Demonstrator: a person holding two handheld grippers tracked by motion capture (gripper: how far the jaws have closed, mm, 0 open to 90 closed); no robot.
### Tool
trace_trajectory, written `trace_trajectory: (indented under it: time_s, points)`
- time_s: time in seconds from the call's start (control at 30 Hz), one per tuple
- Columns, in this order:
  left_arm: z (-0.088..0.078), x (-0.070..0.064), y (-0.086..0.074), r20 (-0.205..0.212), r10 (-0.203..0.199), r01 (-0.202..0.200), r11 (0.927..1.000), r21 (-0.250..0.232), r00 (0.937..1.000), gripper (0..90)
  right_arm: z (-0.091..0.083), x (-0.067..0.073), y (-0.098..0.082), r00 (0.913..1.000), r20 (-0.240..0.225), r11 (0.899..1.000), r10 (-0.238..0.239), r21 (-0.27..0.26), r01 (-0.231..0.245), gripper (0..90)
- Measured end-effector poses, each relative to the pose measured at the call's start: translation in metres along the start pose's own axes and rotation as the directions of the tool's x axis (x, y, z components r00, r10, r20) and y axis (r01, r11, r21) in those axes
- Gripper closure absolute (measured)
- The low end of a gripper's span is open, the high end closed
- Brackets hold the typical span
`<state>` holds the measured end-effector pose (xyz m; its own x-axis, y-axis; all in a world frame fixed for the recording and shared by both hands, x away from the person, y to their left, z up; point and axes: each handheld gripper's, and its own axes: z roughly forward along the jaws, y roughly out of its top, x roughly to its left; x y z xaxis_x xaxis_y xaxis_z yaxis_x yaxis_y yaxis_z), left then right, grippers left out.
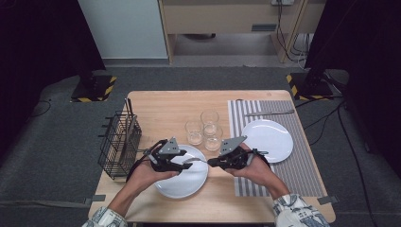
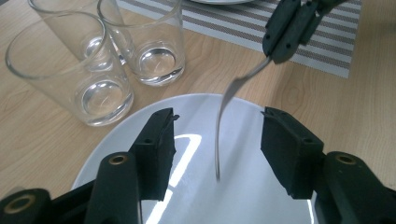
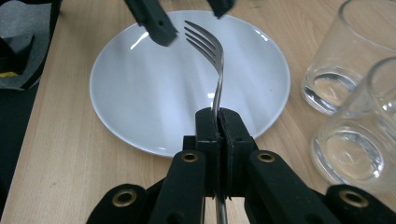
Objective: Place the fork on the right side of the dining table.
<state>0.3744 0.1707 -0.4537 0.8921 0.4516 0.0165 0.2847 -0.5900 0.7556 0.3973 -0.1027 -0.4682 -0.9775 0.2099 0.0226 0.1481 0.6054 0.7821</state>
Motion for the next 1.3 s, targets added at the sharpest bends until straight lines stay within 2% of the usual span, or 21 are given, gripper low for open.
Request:
trace_trajectory:
  time_s: [0.1,0.17,0.2,0.33,0.5,0.6,0.73,0.9,1.3]
  points:
    - [-0.005,-0.002,-0.009,-0.023,-0.007,0.007,0.9999,-0.008,0.9997,41.2,-0.006,-0.003,-0.003,0.9999,0.013,1.000,0.012,-0.008,-0.012,87.7]
    - [-0.007,-0.004,-0.015,-0.018,-0.011,0.011,0.9999,0.002,0.9998,43.9,-0.010,-0.004,-0.004,0.9995,0.024,1.000,0.020,-0.013,-0.020,87.6]
    - [-0.008,-0.005,-0.018,-0.022,-0.022,0.022,0.9998,0.003,0.9995,42.4,-0.012,-0.005,-0.005,0.9994,0.026,1.000,0.023,-0.019,-0.022,87.7]
    - [-0.005,-0.010,-0.025,-0.051,-0.039,0.040,0.9989,0.024,0.9980,29.1,-0.017,-0.007,-0.008,0.9987,0.041,0.999,0.032,-0.017,-0.031,87.7]
    - [-0.001,-0.016,-0.027,-0.048,-0.037,0.037,0.9991,0.018,0.9982,25.7,-0.023,-0.010,-0.016,0.9972,0.055,0.998,0.051,-0.024,-0.050,87.7]
    - [0.003,-0.018,-0.028,-0.064,-0.037,0.039,0.9989,0.027,0.9973,18.2,-0.025,-0.010,-0.021,0.9964,0.061,0.998,0.059,-0.023,-0.058,87.7]
    - [0.006,-0.017,-0.029,-0.076,-0.068,0.070,0.9973,0.022,0.9948,10.0,-0.030,-0.012,-0.029,0.9946,0.073,0.997,0.074,-0.026,-0.073,87.7]
    - [0.006,-0.014,-0.031,-0.081,-0.091,0.093,0.9956,0.014,0.9925,8.5,-0.038,-0.013,-0.035,0.9919,0.090,0.996,0.089,-0.033,-0.087,87.6]
    - [0.005,-0.013,-0.036,-0.096,-0.086,0.089,0.9957,0.027,0.9917,8.9,-0.051,-0.013,-0.050,0.9865,0.116,0.993,0.116,-0.041,-0.112,87.7]
